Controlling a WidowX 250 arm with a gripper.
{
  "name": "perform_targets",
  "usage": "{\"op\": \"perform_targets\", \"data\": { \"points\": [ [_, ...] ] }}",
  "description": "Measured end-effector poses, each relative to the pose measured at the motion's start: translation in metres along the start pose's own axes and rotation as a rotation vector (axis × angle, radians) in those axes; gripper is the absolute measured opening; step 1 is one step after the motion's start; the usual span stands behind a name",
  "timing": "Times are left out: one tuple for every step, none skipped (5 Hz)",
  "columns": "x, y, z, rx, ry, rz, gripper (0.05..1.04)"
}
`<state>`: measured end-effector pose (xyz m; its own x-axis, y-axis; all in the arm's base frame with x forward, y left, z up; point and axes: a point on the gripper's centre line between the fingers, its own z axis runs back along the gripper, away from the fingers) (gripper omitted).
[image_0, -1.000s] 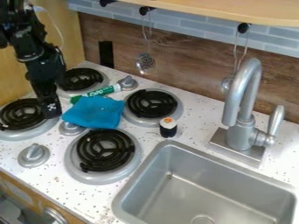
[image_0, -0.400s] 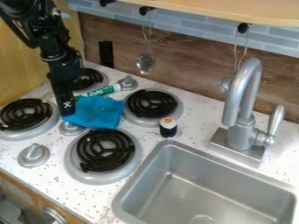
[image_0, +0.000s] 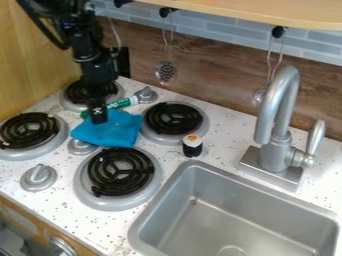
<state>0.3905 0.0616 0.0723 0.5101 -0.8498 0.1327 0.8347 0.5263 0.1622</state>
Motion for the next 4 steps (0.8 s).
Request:
{"op": "perform_targets", "data": {
  "points": [
    [0.029,-0.011,0.000,-0.008,-0.011,-0.100,1.001],
    [0.050,-0.024,-0.002,-0.017,-0.021,-0.186,1.001],
    [0.055,-0.039,-0.006,-0.036,-0.015,-0.233,1.001],
    [0.064,-0.053,0.005,-0.026,-0.028,-0.273,1.001]
  ]
}}
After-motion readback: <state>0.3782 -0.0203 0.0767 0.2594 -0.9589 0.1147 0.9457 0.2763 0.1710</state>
